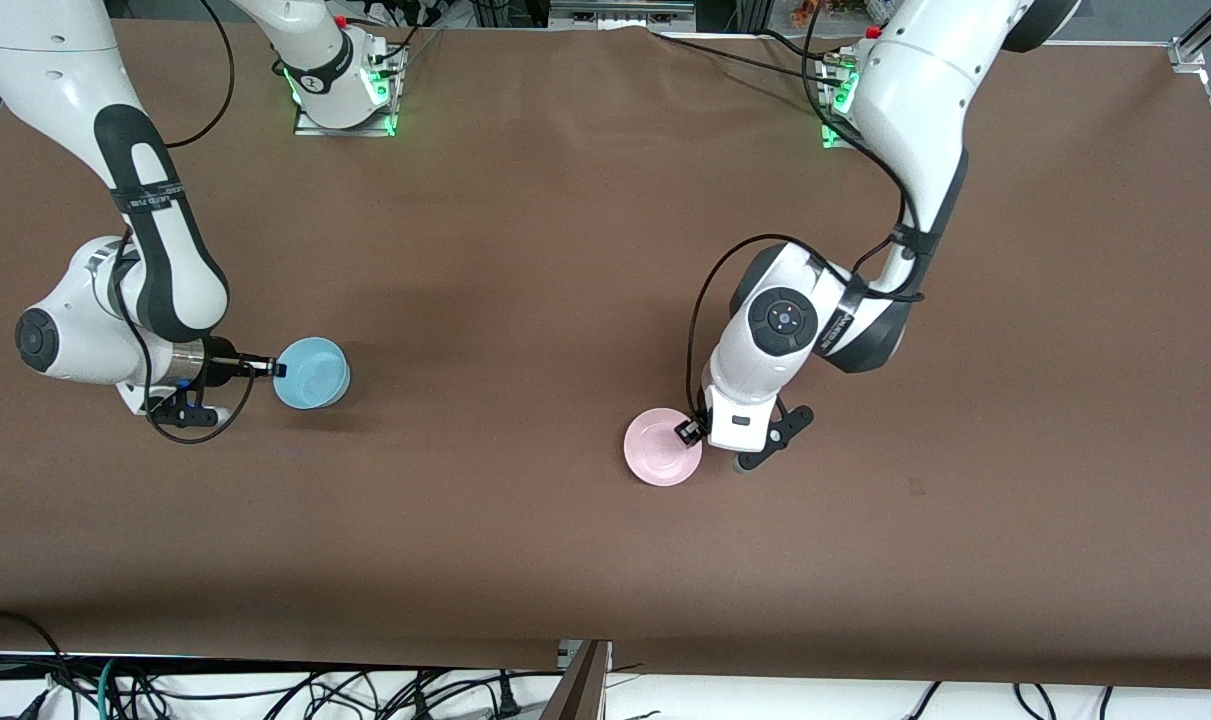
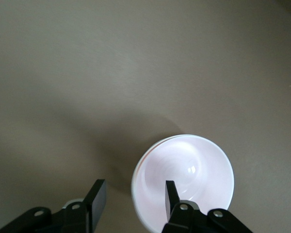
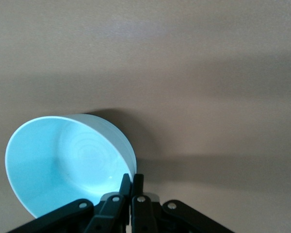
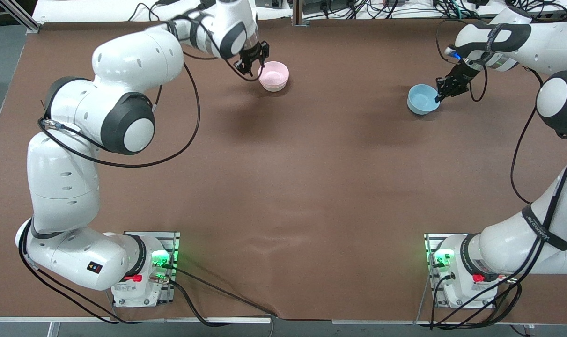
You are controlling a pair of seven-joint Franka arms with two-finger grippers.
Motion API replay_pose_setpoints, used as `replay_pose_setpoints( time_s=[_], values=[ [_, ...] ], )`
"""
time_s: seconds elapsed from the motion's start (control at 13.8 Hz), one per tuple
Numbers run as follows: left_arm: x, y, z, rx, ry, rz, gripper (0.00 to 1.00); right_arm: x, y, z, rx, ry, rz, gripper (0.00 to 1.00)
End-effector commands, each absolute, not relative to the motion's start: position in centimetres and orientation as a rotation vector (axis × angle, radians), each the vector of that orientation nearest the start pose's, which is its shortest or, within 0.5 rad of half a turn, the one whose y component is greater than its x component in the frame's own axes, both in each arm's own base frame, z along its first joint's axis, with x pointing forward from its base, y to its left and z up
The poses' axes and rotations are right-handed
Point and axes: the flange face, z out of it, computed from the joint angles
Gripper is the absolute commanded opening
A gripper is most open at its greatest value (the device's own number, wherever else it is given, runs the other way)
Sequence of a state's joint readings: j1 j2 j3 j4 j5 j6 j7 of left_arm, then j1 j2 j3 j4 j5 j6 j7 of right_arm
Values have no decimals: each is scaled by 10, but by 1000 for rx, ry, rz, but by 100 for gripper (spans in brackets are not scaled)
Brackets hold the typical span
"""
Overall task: Stack pink and blue bowls on white bowl
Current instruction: 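Open the left gripper and lift it off the stacked pink bowl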
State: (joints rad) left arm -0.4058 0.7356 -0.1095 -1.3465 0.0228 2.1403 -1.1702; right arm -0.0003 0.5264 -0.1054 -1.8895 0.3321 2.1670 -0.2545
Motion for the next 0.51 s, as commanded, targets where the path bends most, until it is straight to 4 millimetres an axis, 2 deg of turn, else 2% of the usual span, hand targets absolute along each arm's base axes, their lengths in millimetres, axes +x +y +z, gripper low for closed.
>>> replay_pose_setpoints(
  time_s=[0.0, 0.14, 0.22, 0.43],
  values=[
    [663, -342, 374, -2995, -924, 64, 57, 616, -32, 248, -2830, 37, 298, 0],
    [664, -329, 412, -2990, -863, 103, 58, 628, -2, 274, -2799, -12, 340, 0],
    [660, -323, 431, -2997, -795, 124, 57, 633, 19, 283, -2797, 31, 366, 0],
    [640, -292, 497, -3021, -598, 174, 58, 640, 102, 307, -2791, 172, 379, 0]
  ],
)
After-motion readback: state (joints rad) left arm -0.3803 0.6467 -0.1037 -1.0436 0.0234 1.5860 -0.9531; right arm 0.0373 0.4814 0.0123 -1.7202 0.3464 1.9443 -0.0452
